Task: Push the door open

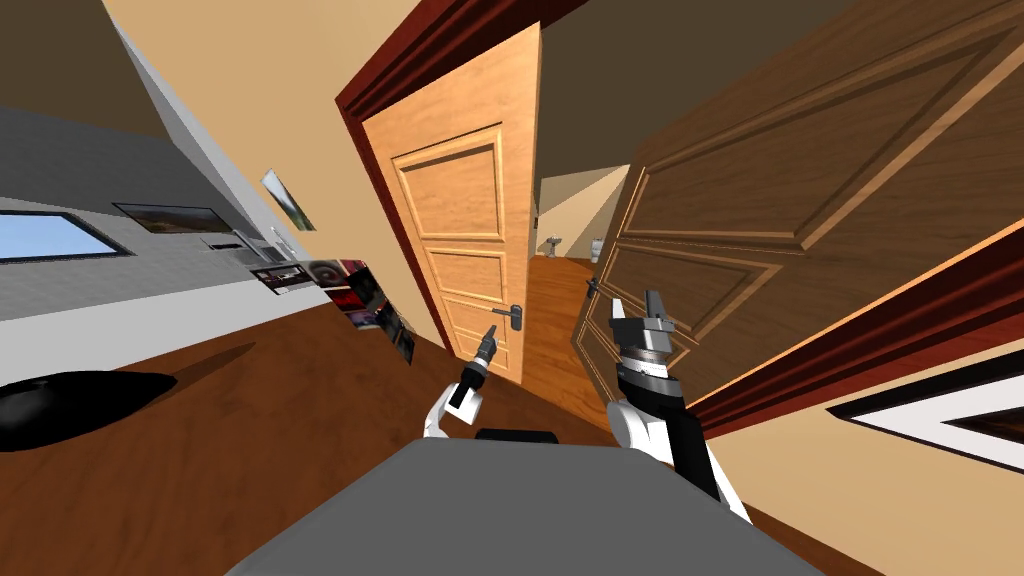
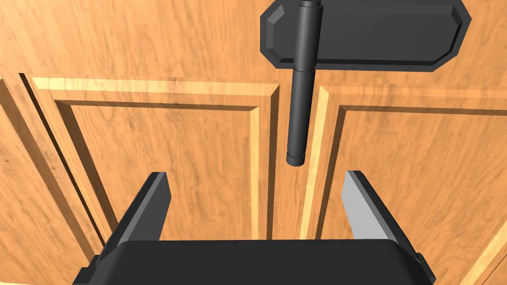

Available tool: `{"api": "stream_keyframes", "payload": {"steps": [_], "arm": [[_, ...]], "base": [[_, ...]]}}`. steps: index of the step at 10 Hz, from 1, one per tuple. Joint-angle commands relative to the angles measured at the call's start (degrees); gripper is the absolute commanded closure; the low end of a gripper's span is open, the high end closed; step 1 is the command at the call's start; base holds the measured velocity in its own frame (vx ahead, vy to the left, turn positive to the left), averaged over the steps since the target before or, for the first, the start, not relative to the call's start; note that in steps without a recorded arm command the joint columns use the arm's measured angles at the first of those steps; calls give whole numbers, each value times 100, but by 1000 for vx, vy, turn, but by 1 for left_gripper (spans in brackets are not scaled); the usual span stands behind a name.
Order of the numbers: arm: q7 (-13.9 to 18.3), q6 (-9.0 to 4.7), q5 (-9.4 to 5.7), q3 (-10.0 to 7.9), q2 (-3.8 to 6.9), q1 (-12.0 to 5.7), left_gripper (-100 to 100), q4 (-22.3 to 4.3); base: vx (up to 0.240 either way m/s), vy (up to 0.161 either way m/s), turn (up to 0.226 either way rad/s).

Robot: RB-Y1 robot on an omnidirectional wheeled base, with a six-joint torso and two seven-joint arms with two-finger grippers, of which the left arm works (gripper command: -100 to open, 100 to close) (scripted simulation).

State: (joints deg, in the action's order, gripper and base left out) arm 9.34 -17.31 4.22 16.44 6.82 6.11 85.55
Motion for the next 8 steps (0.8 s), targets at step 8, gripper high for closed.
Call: {"api": "stream_keyframes", "payload": {"steps": [8], "arm": [[-2,78,-2,86,-46,-308,-100,-605]], "base": [[70,58,-55]]}}
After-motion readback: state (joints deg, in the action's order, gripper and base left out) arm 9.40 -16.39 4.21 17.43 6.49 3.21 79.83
